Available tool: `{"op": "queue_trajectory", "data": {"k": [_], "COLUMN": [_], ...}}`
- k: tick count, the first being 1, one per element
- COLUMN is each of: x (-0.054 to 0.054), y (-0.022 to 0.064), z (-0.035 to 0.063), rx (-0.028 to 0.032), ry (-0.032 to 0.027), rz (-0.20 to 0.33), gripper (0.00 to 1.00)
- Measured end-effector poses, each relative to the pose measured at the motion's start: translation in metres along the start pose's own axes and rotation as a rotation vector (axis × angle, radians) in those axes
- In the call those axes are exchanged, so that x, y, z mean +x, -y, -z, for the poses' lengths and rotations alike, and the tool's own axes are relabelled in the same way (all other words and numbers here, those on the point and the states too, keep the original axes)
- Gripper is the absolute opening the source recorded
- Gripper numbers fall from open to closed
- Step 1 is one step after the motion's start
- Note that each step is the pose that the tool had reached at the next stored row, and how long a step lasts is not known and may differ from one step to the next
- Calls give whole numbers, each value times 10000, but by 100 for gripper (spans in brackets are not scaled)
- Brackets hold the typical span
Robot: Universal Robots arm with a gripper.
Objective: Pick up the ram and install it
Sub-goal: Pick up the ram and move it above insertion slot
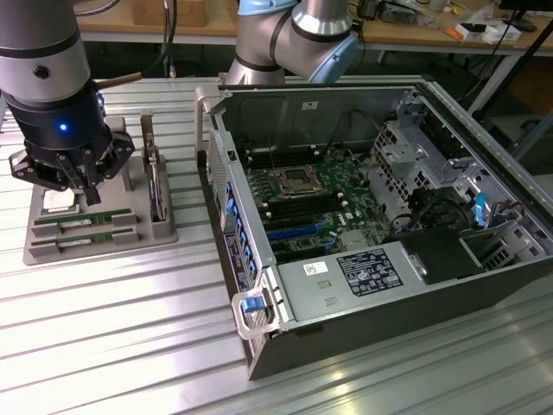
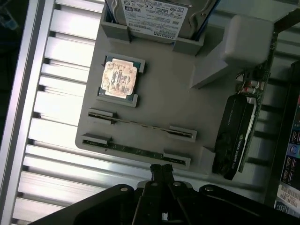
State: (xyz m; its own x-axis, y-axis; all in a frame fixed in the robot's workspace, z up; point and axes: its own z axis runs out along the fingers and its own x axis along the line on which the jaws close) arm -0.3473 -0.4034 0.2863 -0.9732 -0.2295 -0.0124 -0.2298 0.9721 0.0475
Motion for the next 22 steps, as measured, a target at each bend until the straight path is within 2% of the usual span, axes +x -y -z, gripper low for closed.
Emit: {"op": "queue_trajectory", "data": {"k": [6, 8, 13, 18, 22], "x": [0, 0, 0, 0, 0], "y": [1, 1, 1, 2, 2], "z": [0, 0, 0, -2, -3], "rx": [-12, -19, -29, -43, -48], "ry": [-45, -74, -114, -168, -195], "rz": [960, 1550, 2384, 3535, 4068], "gripper": [11, 11, 11, 11, 11]}}
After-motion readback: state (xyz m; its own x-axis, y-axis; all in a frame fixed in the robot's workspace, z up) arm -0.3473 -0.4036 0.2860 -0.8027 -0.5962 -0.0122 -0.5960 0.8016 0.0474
